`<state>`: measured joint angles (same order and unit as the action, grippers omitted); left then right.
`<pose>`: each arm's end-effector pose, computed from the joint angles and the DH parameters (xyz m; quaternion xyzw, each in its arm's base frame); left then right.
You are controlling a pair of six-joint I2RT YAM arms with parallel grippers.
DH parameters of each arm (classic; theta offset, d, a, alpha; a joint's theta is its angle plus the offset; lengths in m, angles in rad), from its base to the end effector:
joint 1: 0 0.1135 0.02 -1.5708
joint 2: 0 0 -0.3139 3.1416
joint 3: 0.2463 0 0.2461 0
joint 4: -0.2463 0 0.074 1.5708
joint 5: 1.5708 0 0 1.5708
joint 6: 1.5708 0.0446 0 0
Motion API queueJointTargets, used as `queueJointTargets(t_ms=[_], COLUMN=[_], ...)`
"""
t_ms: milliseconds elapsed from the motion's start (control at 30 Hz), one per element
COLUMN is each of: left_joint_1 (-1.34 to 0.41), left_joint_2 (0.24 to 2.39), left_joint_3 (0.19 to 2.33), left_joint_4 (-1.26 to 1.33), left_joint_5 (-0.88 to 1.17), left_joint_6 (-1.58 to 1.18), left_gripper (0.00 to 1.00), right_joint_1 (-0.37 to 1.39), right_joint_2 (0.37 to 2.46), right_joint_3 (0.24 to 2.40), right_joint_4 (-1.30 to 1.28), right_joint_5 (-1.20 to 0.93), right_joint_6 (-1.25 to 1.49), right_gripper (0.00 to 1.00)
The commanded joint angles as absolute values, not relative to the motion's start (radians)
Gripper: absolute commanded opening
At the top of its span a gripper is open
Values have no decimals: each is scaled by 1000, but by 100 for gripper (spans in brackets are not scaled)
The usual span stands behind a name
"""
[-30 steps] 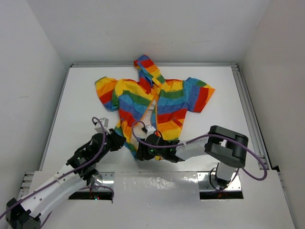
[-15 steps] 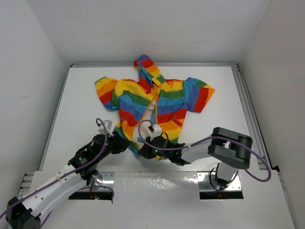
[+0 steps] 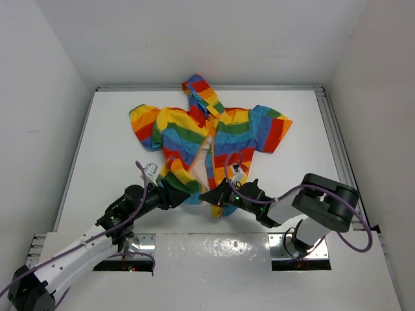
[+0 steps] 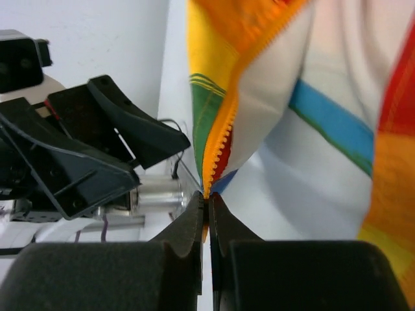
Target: Zip up the jacket
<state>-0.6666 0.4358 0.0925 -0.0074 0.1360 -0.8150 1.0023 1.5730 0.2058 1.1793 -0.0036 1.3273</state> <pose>0.0681 -0.0613 0.1816 -0.0218 0.8184 -0.4268 0.3842 0.1313 0.2059 0.1836 0.1235 0.7604 0.5864 0.2506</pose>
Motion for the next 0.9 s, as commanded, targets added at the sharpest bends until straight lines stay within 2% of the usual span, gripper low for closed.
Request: queueJointTargets(t_ms=[0, 467, 667, 867], left_joint_1=[-669, -669, -667, -669], left_joint_2=[463, 615, 649, 667], left_joint_3=[61, 25, 14, 9], left_joint_4=[164, 325, 393, 426], left_joint_5=[225, 287, 314, 333], left_joint_6=[-854, -787, -759, -756], left_gripper=[52, 48, 48, 43], right_joint_1=[980, 965, 960, 957], right_joint_2=[1629, 1703, 1677, 1661], right_joint_3=[189, 215, 221, 232], right_joint_4=[1561, 1680, 1681, 1681], right_joint_5=[-93, -155, -159, -166], right_joint_6=[1474, 1578, 1597, 1632], right_gripper=[0, 0, 0, 0])
